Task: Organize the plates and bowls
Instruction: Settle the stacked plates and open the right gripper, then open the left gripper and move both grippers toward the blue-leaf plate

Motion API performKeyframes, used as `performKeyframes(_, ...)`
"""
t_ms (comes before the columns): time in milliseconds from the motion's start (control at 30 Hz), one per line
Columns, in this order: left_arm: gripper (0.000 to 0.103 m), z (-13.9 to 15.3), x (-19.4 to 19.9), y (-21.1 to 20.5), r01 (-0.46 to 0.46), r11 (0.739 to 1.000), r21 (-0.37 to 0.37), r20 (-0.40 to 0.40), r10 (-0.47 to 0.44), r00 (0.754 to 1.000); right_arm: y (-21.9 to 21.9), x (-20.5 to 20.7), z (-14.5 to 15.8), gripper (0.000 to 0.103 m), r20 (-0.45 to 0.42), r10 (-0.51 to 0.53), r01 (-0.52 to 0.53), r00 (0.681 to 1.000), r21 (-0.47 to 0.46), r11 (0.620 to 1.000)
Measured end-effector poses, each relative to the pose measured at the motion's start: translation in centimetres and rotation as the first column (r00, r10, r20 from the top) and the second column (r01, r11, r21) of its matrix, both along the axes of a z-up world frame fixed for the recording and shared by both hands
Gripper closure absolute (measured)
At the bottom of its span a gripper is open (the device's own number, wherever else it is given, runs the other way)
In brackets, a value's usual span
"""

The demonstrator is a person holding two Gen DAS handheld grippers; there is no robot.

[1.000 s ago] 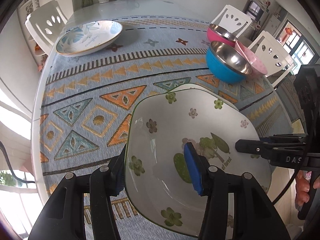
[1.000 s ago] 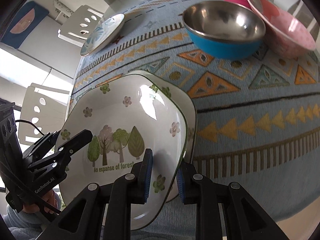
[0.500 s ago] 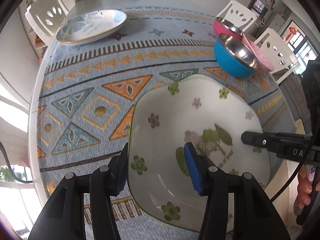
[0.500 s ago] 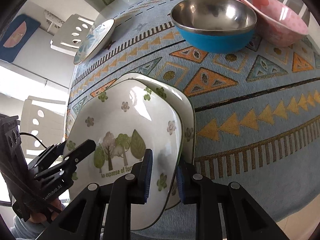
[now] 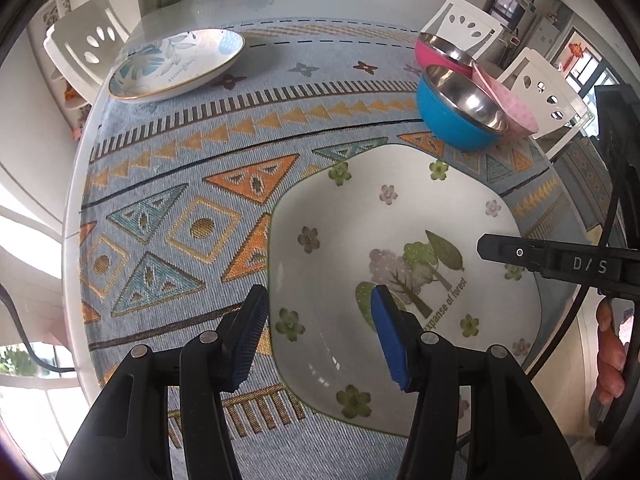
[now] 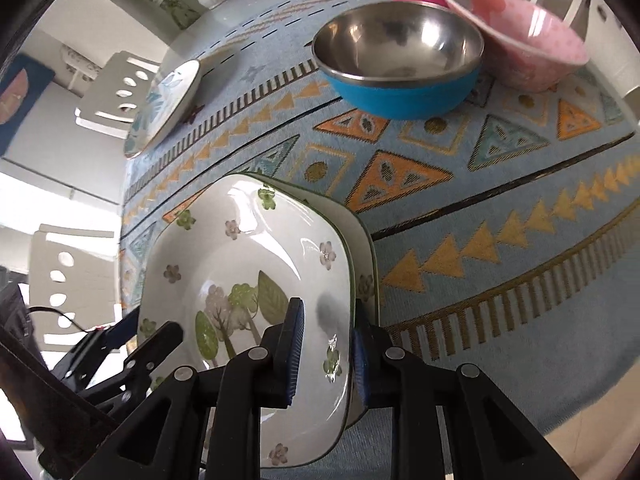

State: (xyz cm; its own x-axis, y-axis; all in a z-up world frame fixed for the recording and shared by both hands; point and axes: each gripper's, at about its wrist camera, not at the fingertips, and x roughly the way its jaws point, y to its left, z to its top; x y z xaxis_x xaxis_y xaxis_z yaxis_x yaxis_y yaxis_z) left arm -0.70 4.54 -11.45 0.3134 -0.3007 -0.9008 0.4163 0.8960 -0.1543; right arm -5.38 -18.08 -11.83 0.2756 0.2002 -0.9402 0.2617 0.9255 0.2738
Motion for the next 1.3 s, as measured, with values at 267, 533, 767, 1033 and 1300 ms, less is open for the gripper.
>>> performKeyframes(267,0.050,-0.2,0.2,-0.4,0.010,1.000,0.002,-0.010,-0.010,1.000,0.6,0.2,0.8,0.067,0.012,0.028,-0.027,1.000,-0.070,0.997)
performKeyframes(533,0.050,-0.5,0.5,-0.1,-0.008,1.000,0.010,-0.023,0.008,1.000,1.5,0.4,1.2,0.057,-0.012,0.042,-0.043,0.999,-0.216,0.975)
performKeyframes(767,0.050,-0.3,0.6,0.7,-0.032,0.999,-0.012,-0.023,0.032,0.999,1.7,0.3,1.5,0.057,-0.012,0.045,-0.046,0.999,-0.237,0.970)
performKeyframes(1033,0.045,3.2,2.3,2.3,-0.116,0.993,-0.028,-0.020,0.116,0.993,2.0,0.0,7.1,0.056,0.120,0.087,-0.051,0.989,-0.273,0.961)
performKeyframes(1300,0.045,8.1,5.8,4.3,-0.213,0.976,-0.051,0.038,0.215,0.976,3.5,2.4,17.5,0.056,0.375,0.177,-0.070,0.910,-0.282,0.957)
